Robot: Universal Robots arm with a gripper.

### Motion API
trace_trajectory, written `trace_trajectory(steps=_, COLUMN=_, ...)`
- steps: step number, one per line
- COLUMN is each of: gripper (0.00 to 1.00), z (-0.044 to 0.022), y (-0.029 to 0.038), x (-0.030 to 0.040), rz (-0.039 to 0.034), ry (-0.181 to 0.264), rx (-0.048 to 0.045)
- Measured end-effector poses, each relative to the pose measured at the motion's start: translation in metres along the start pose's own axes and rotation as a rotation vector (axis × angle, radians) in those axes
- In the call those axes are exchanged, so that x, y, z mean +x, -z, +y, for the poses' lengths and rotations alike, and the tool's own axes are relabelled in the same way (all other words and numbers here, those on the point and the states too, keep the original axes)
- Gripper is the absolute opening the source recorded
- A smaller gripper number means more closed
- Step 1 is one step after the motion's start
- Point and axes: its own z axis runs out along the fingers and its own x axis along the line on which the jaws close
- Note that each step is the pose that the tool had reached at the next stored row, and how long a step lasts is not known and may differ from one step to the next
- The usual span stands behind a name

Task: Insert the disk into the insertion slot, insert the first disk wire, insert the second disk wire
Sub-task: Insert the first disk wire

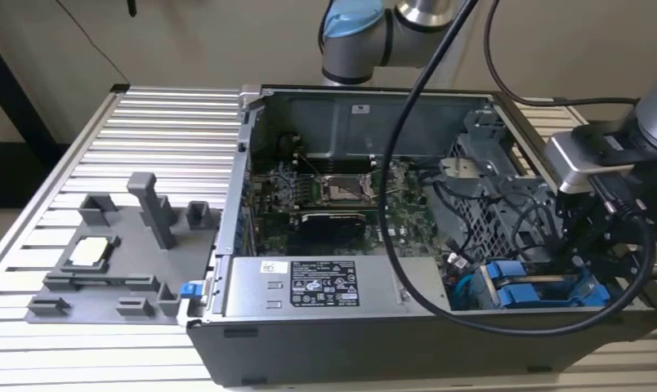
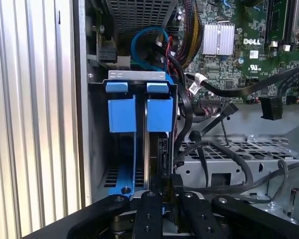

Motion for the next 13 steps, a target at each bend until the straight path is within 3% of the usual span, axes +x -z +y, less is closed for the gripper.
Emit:
trace_trajectory(steps=4, gripper=0.19, z=0.0006, y=-0.0047, x=0.0001, rz=0.0009, ry=0.000, rx=0.0047)
trace_trajectory(steps=10, gripper=0.20, z=0.0010, y=-0.0056, x=0.0002, rz=-0.0009, ry=0.001, rx=0.0046)
trace_trajectory(steps=11, gripper=0.27, z=0.0009, y=-0.0047, x=0.0001, rz=-0.0004, ry=0.001, rx=0.0045)
trace_trajectory(steps=13, gripper=0.27, z=0.0003, y=0.0028, x=-0.0006, rz=-0.0001, ry=0.000, rx=0.0045)
